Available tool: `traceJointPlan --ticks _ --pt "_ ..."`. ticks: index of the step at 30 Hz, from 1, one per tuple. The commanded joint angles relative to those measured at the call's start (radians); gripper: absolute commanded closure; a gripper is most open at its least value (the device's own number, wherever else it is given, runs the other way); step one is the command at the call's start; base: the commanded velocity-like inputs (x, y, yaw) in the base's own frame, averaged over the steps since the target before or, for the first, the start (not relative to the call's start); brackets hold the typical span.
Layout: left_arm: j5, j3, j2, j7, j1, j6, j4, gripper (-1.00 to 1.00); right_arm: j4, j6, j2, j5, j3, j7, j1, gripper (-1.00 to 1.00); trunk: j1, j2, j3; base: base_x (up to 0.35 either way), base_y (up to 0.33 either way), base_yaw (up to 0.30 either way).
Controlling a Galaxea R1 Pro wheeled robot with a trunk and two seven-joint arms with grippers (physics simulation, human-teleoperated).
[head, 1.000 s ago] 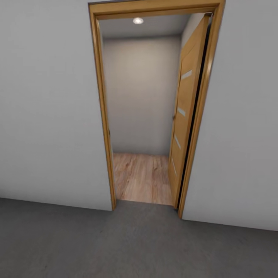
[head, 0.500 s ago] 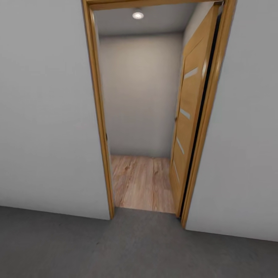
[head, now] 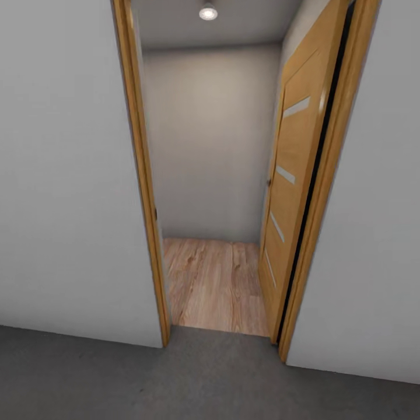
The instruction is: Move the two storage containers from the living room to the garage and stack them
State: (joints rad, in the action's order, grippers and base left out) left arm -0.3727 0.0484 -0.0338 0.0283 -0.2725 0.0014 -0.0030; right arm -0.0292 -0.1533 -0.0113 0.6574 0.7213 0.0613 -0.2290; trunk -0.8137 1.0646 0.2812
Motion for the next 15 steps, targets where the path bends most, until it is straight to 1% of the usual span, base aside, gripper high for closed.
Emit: traceJointPlan --ticks 1,5,9,15 --pt "-0.006 0.005 0.000 0.002 -0.001 0.000 -0.001 -1.00 -0.003 -0.005 -0.001 0.006 0.008 0.001 -0.001 -1.00 -0.001 0.001 0.001 0.323 0.000 0.000" --pt "-0.006 0.006 0.001 0.002 -0.001 0.000 0.000 -1.00 -0.003 -0.005 -0.001 0.007 0.008 0.001 -0.001 -1.00 -0.001 0.001 0.001 0.323 0.036 0.000" --pt "-0.006 0.007 0.002 0.002 -0.001 -0.002 -0.001 -1.00 -0.003 -0.004 -0.001 0.007 0.008 0.001 -0.001 -1.00 -0.001 0.001 0.001 0.323 0.107 0.000" --pt "-0.006 0.007 0.002 0.002 -0.001 -0.001 -0.001 -1.00 -0.003 -0.003 -0.001 0.005 0.009 -0.005 -0.001 -1.00 -0.001 0.001 0.001 0.323 0.021 0.000"
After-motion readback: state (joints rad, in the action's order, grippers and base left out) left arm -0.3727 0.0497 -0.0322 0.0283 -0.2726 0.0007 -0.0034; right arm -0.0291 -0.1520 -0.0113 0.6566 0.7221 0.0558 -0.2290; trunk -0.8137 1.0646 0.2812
